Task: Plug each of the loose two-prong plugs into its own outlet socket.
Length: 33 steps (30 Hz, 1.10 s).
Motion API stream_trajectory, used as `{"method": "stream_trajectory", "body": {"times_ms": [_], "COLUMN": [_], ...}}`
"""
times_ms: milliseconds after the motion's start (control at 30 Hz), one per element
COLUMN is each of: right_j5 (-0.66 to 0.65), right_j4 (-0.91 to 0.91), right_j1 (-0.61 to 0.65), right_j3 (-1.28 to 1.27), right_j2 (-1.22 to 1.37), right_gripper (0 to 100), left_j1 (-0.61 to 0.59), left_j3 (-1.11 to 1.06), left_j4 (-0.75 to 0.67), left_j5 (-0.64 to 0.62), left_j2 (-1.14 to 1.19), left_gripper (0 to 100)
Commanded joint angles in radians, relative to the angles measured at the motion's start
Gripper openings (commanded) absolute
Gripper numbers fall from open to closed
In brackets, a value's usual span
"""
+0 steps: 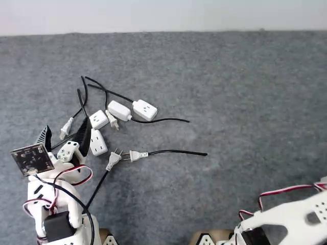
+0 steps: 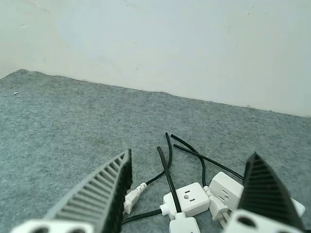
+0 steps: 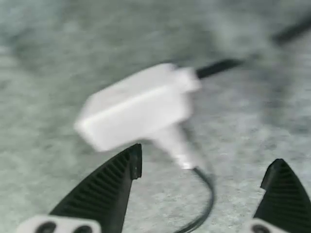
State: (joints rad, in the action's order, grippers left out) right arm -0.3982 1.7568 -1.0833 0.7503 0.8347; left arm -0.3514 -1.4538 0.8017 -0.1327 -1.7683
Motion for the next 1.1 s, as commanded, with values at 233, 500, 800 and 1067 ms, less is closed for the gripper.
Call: {"method": "stream_trajectory", "body": {"times_ms": [233, 500, 800, 1067], "right_j5": [0.196, 0.255, 0.255, 0.250], "right_j4": [0.042, 0.042, 0.041, 0.028], "right_j1": [0.446, 0.949, 1.422, 1.673], "right_j3": [-0.083, -0.256, -0.318, -0.322], "right_j2": [-0.334, -0.493, -0.515, -0.552], "right_gripper": [37.6, 37.6, 37.6, 37.5], "left_j1": [0.051, 0.051, 0.052, 0.052], "left_j3": [-0.013, -0.013, -0.013, -0.010], "left_j4": [-0.028, -0.028, -0.028, -0.028], "left_j5": [0.008, 0.009, 0.009, 0.032], "left_j2": [-0.008, -0.008, -0.008, -0.008], "left_gripper": [36, 36, 36, 36]}}
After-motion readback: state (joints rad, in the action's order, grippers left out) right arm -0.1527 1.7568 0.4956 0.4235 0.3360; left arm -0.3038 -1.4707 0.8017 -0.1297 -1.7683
